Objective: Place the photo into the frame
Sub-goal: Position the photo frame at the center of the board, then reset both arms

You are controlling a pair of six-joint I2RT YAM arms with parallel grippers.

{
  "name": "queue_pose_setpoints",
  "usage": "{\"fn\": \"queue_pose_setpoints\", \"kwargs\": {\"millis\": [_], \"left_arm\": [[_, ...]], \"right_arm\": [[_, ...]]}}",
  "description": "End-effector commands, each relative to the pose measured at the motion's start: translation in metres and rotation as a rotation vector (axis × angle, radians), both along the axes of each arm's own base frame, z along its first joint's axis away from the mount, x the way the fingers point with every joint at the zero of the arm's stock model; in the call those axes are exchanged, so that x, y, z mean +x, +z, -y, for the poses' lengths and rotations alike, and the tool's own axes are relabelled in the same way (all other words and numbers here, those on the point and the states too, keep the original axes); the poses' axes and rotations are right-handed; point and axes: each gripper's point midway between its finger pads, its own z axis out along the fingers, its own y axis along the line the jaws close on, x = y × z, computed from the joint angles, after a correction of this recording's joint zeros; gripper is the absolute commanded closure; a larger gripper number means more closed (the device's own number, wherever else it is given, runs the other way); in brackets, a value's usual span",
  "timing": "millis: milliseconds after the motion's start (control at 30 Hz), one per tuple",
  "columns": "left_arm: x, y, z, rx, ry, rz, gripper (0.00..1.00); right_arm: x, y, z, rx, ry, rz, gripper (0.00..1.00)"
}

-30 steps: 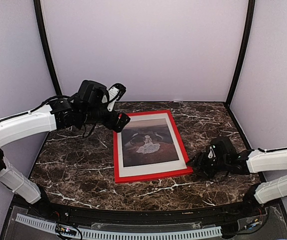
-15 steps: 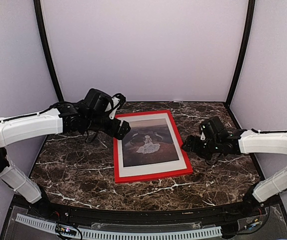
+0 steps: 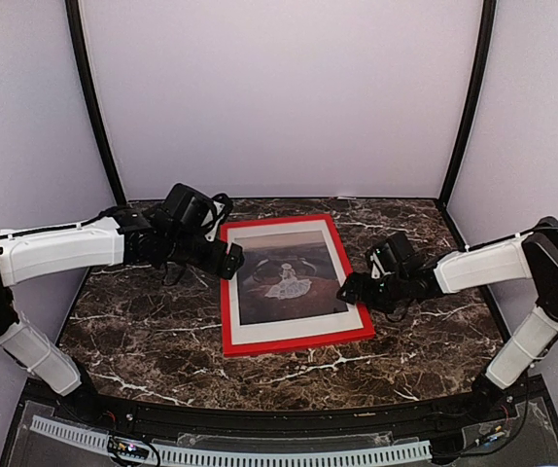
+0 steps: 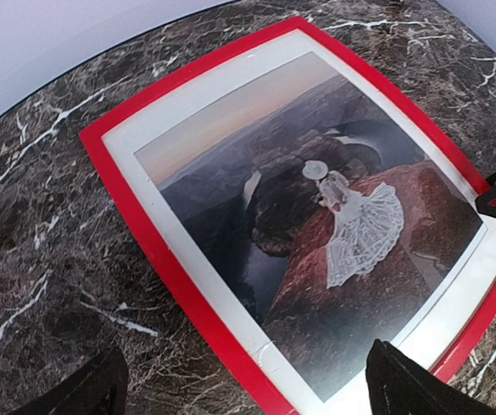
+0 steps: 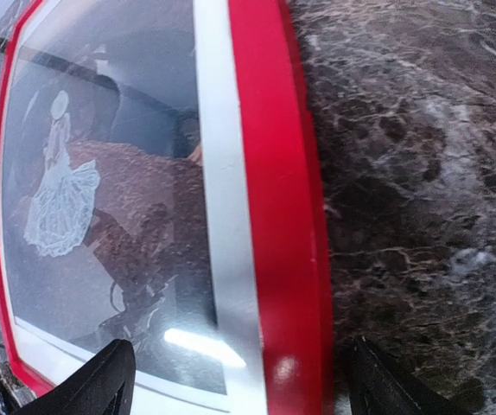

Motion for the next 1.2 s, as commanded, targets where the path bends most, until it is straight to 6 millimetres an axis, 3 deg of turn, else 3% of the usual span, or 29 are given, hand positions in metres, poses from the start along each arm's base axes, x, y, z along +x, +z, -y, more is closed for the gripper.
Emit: {"fn": "queue_pose_setpoints", "kwargs": {"millis": [0, 200, 300, 433, 567, 667, 833, 1000, 1167], "left_arm": [[0.001, -0.014, -0.028, 0.017, 0.112, -0.041, 0.01], [0.001, -0.025, -0.064, -0.014, 0.235, -0.082, 0.01], [-0.005, -0.025, -0.08, -0.017, 0.282, -0.088, 0.01], [-0.016, -0.013, -0.098, -0.035, 0.319, -0.064, 0.01], [-0.023, 0.011, -0.115, -0.086, 0.356, 0.001, 0.01], [-0.025, 0.022, -0.125, -0.104, 0.376, 0.052, 0.01], [-0.029, 0.054, -0.141, -0.17, 0.406, 0.202, 0.01], [-0.034, 0.082, -0.147, -0.215, 0.39, 0.296, 0.01], [-0.039, 0.1, -0.163, -0.205, 0.434, 0.358, 0.01]], "right_arm": [[-0.013, 0.005, -0.029, 0.121, 0.058, 0.0, 0.15], [-0.05, 0.009, -0.054, 0.169, 0.095, -0.015, 0.16], [-0.057, 0.013, -0.049, 0.146, 0.091, 0.008, 0.16], [-0.042, 0.039, -0.02, -0.008, 0.067, 0.132, 0.07], [-0.015, 0.093, 0.003, -0.097, 0.04, 0.261, 0.02], [0.005, 0.13, 0.014, -0.112, 0.02, 0.321, 0.01], [0.026, 0.167, 0.034, -0.201, 0.018, 0.415, 0.01], [0.034, 0.194, 0.046, -0.244, 0.034, 0.516, 0.01], [0.028, 0.226, 0.05, -0.189, 0.04, 0.67, 0.01]]}}
